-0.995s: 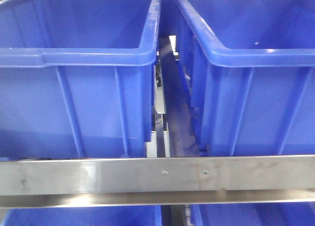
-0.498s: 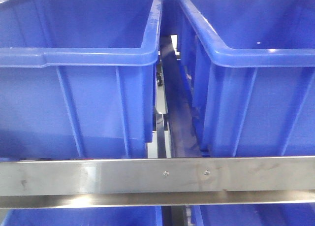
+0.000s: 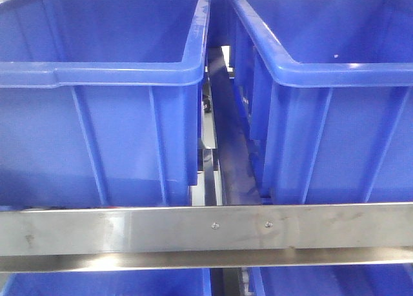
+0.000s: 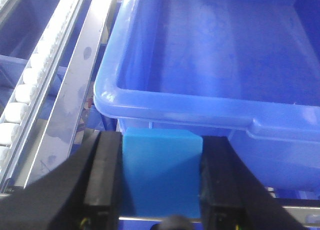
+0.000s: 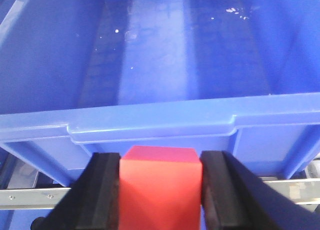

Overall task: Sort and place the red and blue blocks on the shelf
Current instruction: 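Extend both grippers with the cubes over the blue bins on the shelf, then lower the red and blue cubes down into the blue bins, then open the right then the left gripper to drop the cubes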

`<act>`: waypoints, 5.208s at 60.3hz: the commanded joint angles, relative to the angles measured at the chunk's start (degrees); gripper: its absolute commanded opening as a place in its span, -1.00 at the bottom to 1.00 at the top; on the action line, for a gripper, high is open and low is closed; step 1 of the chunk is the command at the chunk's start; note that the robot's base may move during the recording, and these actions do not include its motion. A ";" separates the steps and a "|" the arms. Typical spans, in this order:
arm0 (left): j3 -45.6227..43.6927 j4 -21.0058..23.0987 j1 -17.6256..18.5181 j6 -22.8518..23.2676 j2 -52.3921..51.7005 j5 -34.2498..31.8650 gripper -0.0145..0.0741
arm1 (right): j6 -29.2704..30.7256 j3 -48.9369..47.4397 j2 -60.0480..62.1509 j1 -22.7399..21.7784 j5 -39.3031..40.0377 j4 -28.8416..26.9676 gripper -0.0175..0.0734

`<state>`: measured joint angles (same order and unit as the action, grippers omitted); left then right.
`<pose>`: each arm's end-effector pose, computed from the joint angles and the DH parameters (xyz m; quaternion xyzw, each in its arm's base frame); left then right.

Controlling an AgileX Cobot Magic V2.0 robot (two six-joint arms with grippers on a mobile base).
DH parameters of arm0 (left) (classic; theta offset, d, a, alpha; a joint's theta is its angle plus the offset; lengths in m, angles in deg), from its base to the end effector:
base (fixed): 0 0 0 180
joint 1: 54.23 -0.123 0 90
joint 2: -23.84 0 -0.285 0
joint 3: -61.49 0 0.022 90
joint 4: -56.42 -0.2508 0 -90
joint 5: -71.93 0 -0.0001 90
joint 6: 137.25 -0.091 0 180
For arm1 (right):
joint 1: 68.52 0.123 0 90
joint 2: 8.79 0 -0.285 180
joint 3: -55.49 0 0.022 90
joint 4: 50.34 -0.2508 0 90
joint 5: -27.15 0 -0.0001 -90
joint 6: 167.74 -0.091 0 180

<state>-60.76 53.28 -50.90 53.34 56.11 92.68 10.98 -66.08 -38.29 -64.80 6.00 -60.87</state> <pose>0.0948 -0.0037 0.2648 -0.0365 0.8220 -0.0464 0.5664 0.0872 0.0117 0.2651 0.0332 0.8120 0.1017 0.5738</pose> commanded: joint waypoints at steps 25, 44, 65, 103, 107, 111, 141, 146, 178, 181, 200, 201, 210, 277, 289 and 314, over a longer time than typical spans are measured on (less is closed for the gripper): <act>-1.58 -0.10 -0.08 0.19 0.19 -4.90 -0.39 | 0.26 -1.74 -0.23 -0.35 4.99 0.30 -0.49; -1.58 -0.10 -0.08 0.19 0.19 -4.90 -0.40 | 0.26 -1.74 -0.23 -0.35 4.99 0.30 -0.49; -1.58 -0.10 -0.08 0.19 0.19 -4.90 -0.39 | 0.26 -1.74 -0.23 -0.35 4.99 0.30 -0.49; -1.69 0.12 0.29 0.19 0.19 -4.95 -0.39 | 0.26 -1.74 -0.23 -0.35 5.00 0.07 -0.49; -2.10 0.23 0.79 0.19 0.19 -4.97 -0.39 | 0.26 -1.94 -0.23 -0.35 4.95 -0.37 -0.49; -2.50 0.21 1.29 0.19 0.19 -5.43 -0.39 | 0.26 -2.37 -0.23 -0.35 4.32 -0.37 -0.49; -9.89 0.21 3.37 0.19 1.35 -6.06 -0.39 | 0.31 -10.32 -2.83 -0.35 4.53 -0.32 -0.49; -11.43 0.21 3.37 0.19 3.11 -6.21 -0.39 | 0.31 -11.75 -5.28 -0.35 4.82 -0.32 -0.49; -24.05 0.21 5.87 0.19 21.94 -11.45 -0.39 | 0.31 -21.35 -25.10 -0.35 14.09 -0.32 -0.49; -24.96 0.21 6.73 0.19 24.07 -11.90 -0.40 | 0.31 -22.27 -27.01 -0.35 14.98 -0.32 -0.49; -29.50 0.21 11.47 0.19 37.49 -17.64 -0.39 | 0.31 -27.98 -36.48 -0.35 16.99 -0.32 -0.49; -29.63 0.21 11.46 0.19 37.95 -17.91 -0.39 | 0.31 -28.17 -36.76 -0.35 16.98 -0.32 -0.49; -30.28 0.37 11.60 0.47 41.48 -18.43 -0.38 | 0.31 -28.52 -37.68 -0.35 17.26 -0.32 -0.48; -30.28 2.31 11.60 0.55 42.01 -16.26 -0.39 | 0.31 -28.52 -37.62 -0.35 16.72 0.16 -0.49; -30.28 2.31 11.60 0.55 41.37 -13.65 -0.39 | 0.31 -28.52 -37.56 -0.35 15.63 0.16 -0.50; -28.74 0.17 11.60 0.55 34.82 -9.47 -0.39 | 0.31 -27.79 -34.11 -0.17 13.76 2.01 -0.50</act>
<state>-88.54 54.44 -39.70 53.34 93.95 86.77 10.98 -92.19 -75.06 -64.80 15.75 -60.34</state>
